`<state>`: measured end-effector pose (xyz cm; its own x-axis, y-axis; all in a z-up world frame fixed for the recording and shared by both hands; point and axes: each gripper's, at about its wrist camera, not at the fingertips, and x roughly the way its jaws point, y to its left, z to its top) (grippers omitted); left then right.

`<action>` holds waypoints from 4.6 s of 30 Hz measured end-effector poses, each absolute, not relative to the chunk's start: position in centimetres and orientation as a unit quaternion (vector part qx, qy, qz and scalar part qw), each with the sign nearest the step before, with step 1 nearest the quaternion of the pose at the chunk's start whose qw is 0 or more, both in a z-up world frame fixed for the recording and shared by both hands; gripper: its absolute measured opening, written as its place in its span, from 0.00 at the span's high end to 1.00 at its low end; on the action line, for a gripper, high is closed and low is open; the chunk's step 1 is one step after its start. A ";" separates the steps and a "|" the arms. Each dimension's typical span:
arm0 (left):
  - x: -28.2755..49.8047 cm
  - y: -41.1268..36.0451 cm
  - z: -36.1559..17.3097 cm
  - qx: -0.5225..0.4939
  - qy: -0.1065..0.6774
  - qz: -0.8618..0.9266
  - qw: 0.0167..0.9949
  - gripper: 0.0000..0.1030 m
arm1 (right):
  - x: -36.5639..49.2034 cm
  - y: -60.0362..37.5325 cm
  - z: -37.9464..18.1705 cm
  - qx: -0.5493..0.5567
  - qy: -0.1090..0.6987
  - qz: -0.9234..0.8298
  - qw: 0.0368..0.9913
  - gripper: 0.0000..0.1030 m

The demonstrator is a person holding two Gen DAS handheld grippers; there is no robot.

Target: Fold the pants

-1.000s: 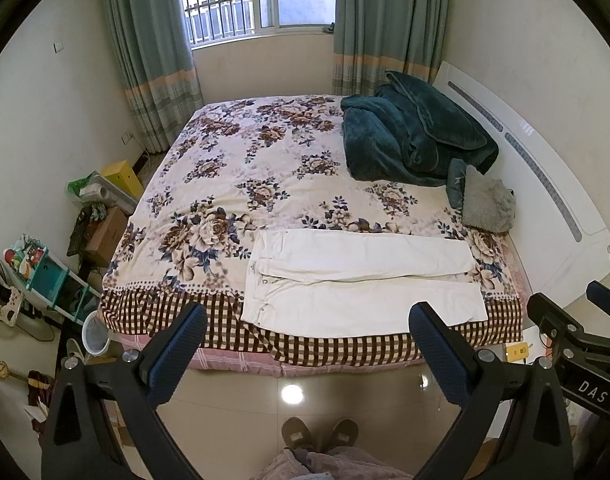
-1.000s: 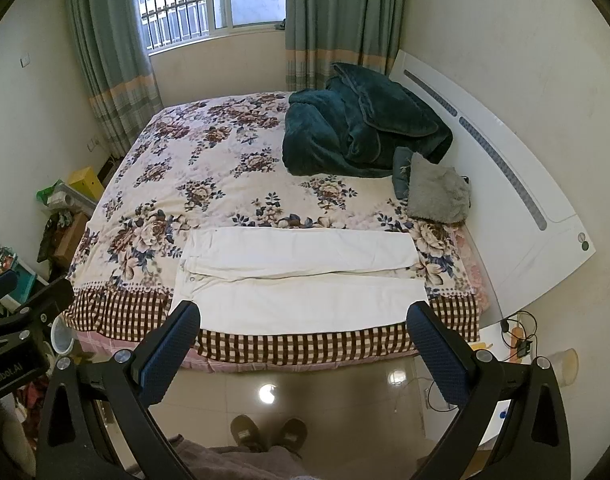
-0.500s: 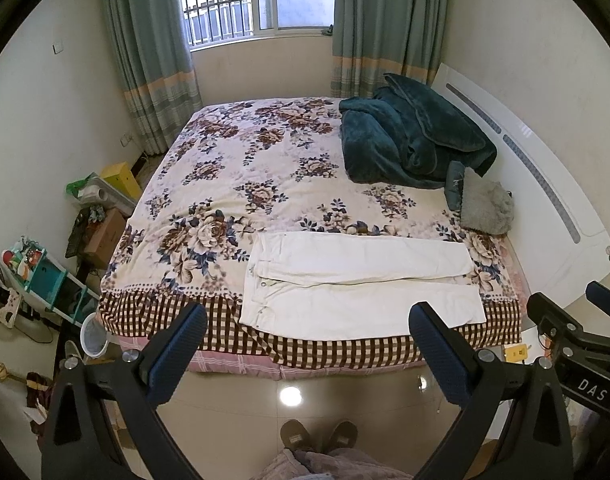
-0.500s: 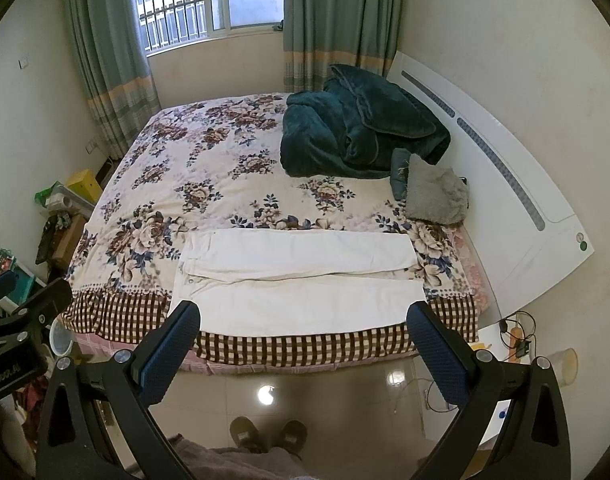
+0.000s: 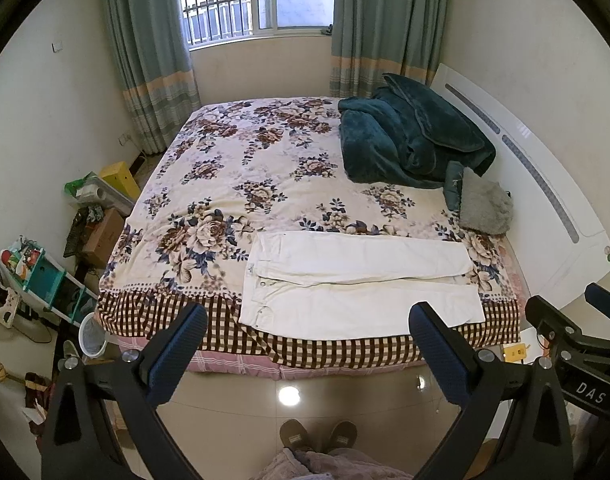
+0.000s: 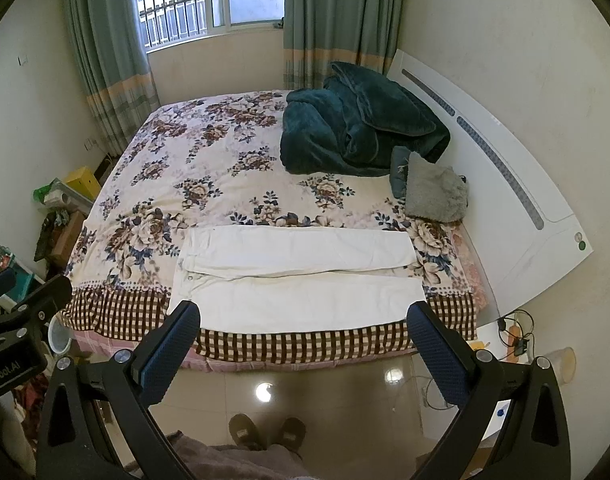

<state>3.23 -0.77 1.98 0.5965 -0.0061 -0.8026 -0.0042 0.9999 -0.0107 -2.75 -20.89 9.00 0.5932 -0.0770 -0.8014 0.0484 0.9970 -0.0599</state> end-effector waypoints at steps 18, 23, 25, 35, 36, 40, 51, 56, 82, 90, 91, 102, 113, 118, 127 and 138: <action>7.1 2.3 -0.6 -0.002 0.416 0.007 0.909 0.00 | 1.2 -21.7 5.5 0.028 0.449 -0.128 0.884 0.00; 11.2 3.3 -2.8 0.005 0.418 0.025 0.908 0.00 | 6.6 -23.4 2.5 0.040 0.459 -0.147 0.875 0.00; 13.5 3.4 -4.3 0.007 0.425 0.034 0.904 0.00 | 9.5 -24.2 0.7 0.051 0.471 -0.148 0.868 0.00; 30.3 1.8 -16.7 -0.014 0.522 0.137 0.842 0.00 | 32.3 -33.4 -17.5 0.086 0.571 -0.137 0.805 0.00; 32.8 1.6 -18.9 -0.024 0.541 0.153 0.827 0.00 | 34.9 -34.8 -19.9 0.100 0.588 -0.132 0.792 0.00; 40.5 1.4 -26.5 -0.084 0.607 0.191 0.767 0.00 | 45.4 -40.7 -30.4 0.145 0.640 -0.144 0.740 0.00; 56.6 1.9 -49.1 -0.205 0.713 0.269 0.614 0.00 | 60.9 -52.3 -53.2 0.251 0.692 -0.254 0.628 0.00; 61.0 3.9 -56.8 -0.221 0.732 0.310 0.566 0.00 | 61.8 -56.9 -58.8 0.291 0.692 -0.309 0.584 0.00; 39.0 10.9 -42.4 -0.421 0.554 0.150 0.702 0.88 | 50.1 -58.1 -52.0 0.330 0.612 -0.292 0.657 0.96; 25.8 11.4 -45.6 -0.430 0.575 0.143 0.682 0.94 | 34.0 -58.4 -51.2 0.298 0.610 -0.302 0.669 0.96; 25.0 11.7 -46.7 -0.433 0.577 0.149 0.677 0.94 | 32.9 -58.4 -52.1 0.290 0.615 -0.304 0.668 0.96; 18.2 16.3 -49.9 -0.508 0.545 0.184 0.641 0.84 | 27.2 -57.3 -59.4 0.373 0.633 -0.263 0.625 0.43; 23.2 19.9 -53.9 -0.511 0.527 0.254 0.629 0.49 | 25.0 -49.9 -63.3 0.489 0.566 -0.207 0.630 0.52; 22.8 20.0 -53.1 -0.495 0.504 0.264 0.657 0.84 | 25.6 -50.0 -62.5 0.440 0.573 -0.239 0.649 0.90; 18.3 20.4 -48.7 -0.511 0.497 0.218 0.667 0.88 | 24.2 -49.8 -55.7 0.379 0.584 -0.206 0.688 0.93; 16.8 20.8 -53.5 -0.490 0.560 0.233 0.626 0.84 | 21.8 -52.2 -59.9 0.355 0.671 -0.206 0.618 0.77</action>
<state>16.84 20.78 -53.46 0.2645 -0.2572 -0.9295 -0.8403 0.4114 -0.3530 21.79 -52.25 -59.88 0.0151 0.2225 -0.9748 0.7306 0.6632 0.1627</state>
